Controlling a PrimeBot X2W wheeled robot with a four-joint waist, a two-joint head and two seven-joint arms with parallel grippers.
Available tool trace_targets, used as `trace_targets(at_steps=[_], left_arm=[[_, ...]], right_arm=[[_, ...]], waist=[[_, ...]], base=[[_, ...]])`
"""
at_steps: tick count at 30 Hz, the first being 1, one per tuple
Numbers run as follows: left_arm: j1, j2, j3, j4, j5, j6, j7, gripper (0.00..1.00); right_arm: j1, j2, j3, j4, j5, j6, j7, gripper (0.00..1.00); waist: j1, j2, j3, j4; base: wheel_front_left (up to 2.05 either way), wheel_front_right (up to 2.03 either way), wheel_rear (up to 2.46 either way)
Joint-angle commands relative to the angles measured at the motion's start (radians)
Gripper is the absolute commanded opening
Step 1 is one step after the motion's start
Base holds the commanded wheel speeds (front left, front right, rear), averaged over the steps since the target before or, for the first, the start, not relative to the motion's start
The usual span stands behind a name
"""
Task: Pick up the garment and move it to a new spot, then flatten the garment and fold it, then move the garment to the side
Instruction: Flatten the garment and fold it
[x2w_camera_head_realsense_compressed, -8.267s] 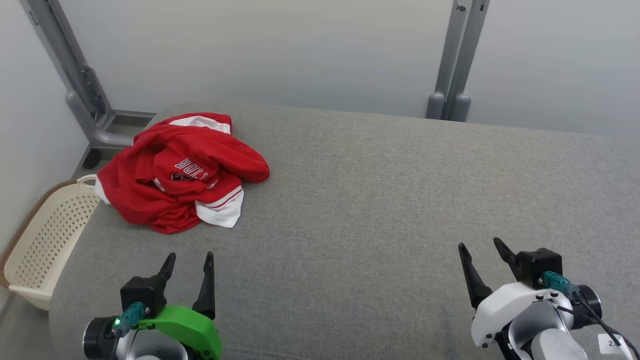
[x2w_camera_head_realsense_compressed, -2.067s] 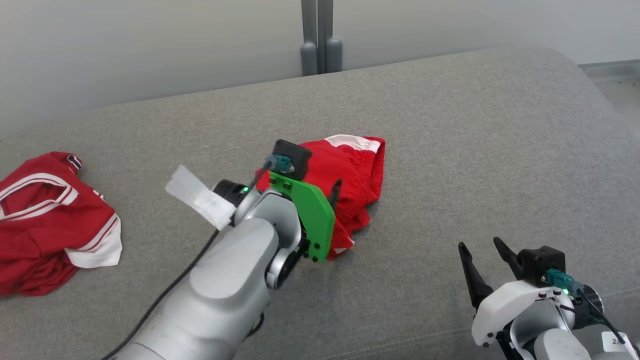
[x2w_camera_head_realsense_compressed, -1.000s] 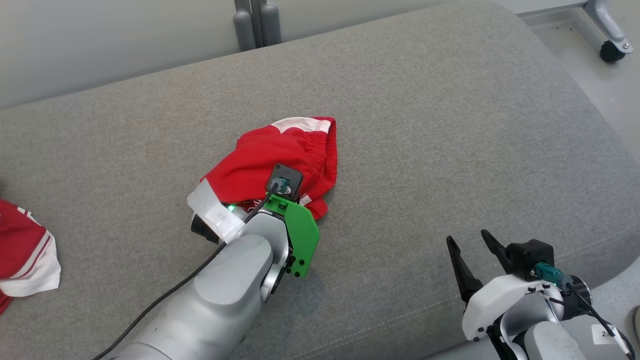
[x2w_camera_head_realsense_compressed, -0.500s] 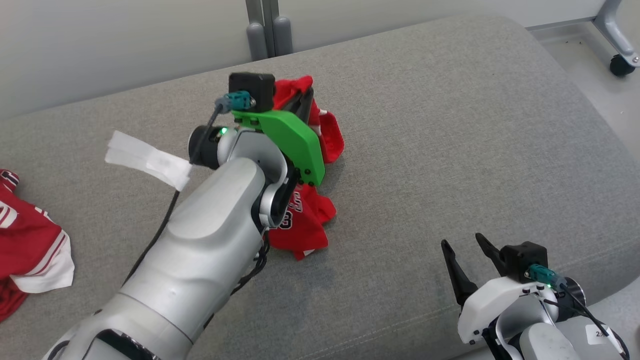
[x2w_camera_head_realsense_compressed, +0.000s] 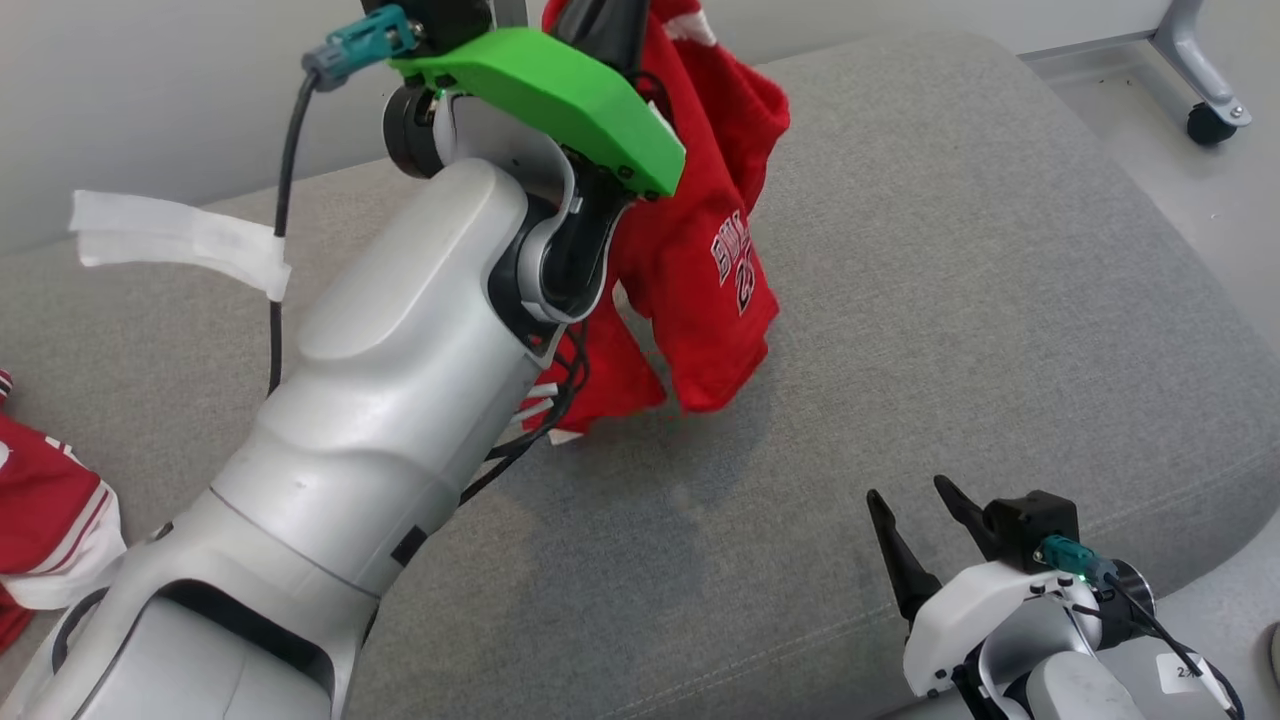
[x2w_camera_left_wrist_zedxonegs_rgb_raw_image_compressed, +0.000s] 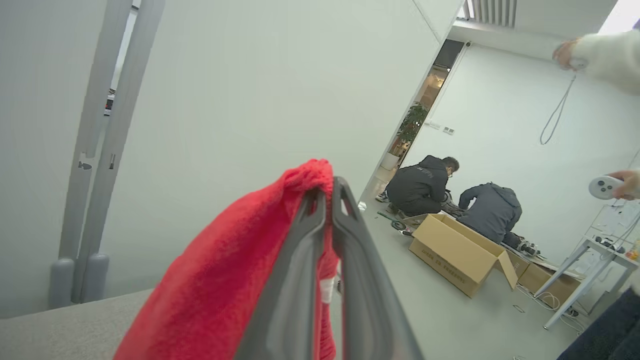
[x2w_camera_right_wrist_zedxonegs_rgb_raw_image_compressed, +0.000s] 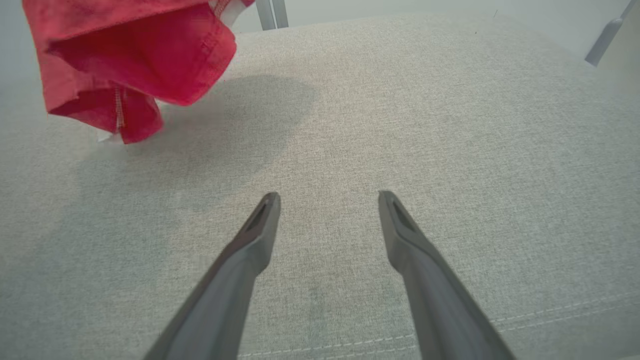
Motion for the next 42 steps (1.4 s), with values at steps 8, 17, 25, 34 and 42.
trace_targets(at_steps=[8, 17, 25, 34, 42], left_arm=[[0.024, 0.006, 0.16, -0.063, -0.06, -0.012, -0.063, 0.0], [0.249, 0.02, 0.324, 0.067, 0.099, -0.03, -0.063, 0.0], [0.371, 0.066, 0.421, 0.168, 0.183, -0.016, -0.063, 0.0], [0.482, 0.102, 0.499, 0.224, 0.2, 0.008, -0.063, 0.0], [0.553, 0.08, 0.534, 0.276, 0.181, 0.026, -0.06, 1.0]], right_arm=[[-0.02, -0.002, -0.027, 0.002, 0.009, 0.0, -0.018, 1.0], [-0.035, -0.002, -0.037, 0.013, 0.007, 0.0, -0.024, 1.0], [-0.04, -0.002, -0.046, 0.012, -0.007, 0.0, -0.016, 1.0], [-0.024, -0.002, -0.059, 0.0, -0.016, 0.0, -0.002, 1.0], [-0.015, -0.002, -0.054, -0.003, -0.02, 0.0, 0.006, 1.0]], waist=[[0.0, 0.0, 0.037, 0.041], [0.0, 0.0, 0.05, 0.138], [0.0, 0.0, 0.048, 0.191], [0.0, 0.0, 0.039, 0.224], [0.0, 0.0, 0.017, 0.231]], base=[[0.0, 0.0, 0.0], [0.0, 0.0, 0.0], [0.0, 0.0, 0.0], [0.0, 0.0, 0.0], [0.0, 0.0, 0.0]])
